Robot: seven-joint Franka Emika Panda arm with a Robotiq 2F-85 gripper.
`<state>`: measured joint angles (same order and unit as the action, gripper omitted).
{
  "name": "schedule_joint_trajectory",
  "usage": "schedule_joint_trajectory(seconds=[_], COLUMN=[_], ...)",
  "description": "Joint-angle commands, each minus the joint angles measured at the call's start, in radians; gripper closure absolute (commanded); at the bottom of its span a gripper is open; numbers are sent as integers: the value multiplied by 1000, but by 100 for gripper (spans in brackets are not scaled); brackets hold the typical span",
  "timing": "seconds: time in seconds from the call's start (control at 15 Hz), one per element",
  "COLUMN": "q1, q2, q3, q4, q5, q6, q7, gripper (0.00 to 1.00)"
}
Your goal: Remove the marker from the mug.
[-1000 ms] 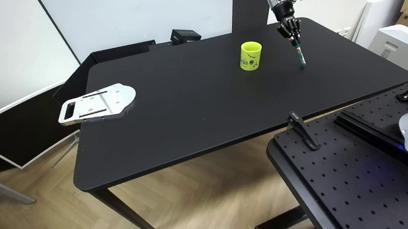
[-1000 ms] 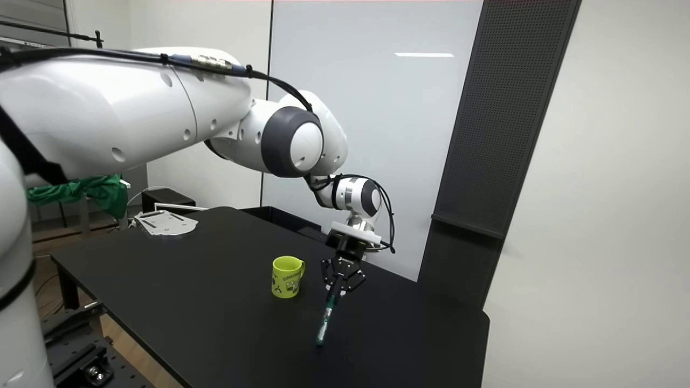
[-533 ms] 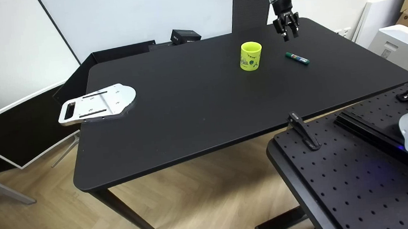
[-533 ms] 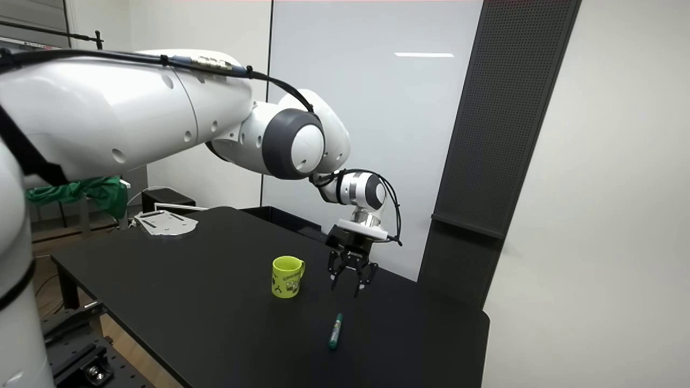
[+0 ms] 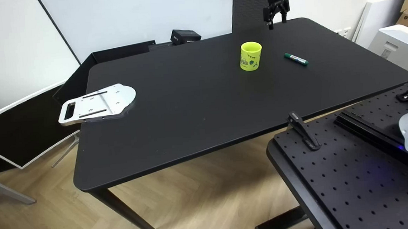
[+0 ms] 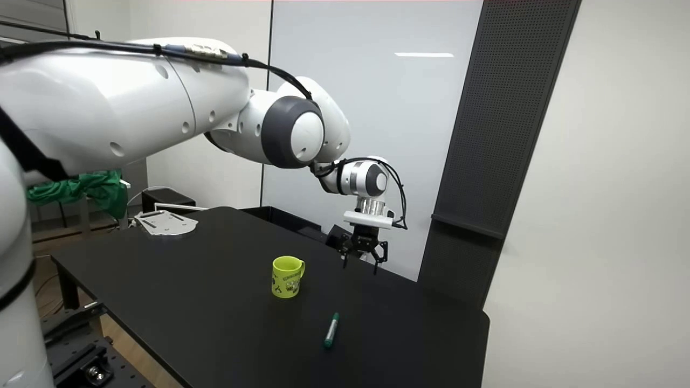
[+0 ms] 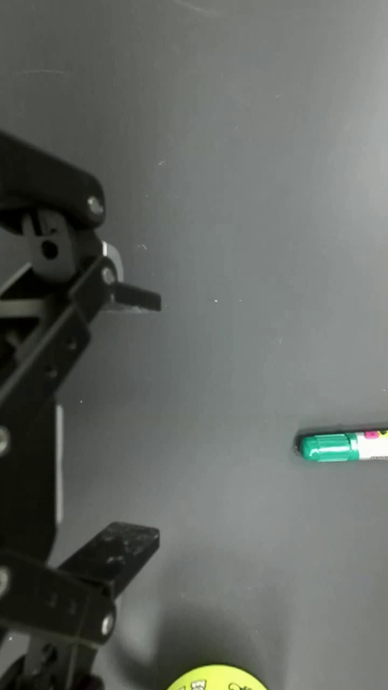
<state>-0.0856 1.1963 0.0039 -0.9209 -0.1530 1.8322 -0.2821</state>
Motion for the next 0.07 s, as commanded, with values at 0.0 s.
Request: schedule_joint_trajectory(seconds=[0.0], q1=[0], q2=[3], q3=[0], q4=[0], q5=[0], q6=[0], q7=[0], gripper=[0])
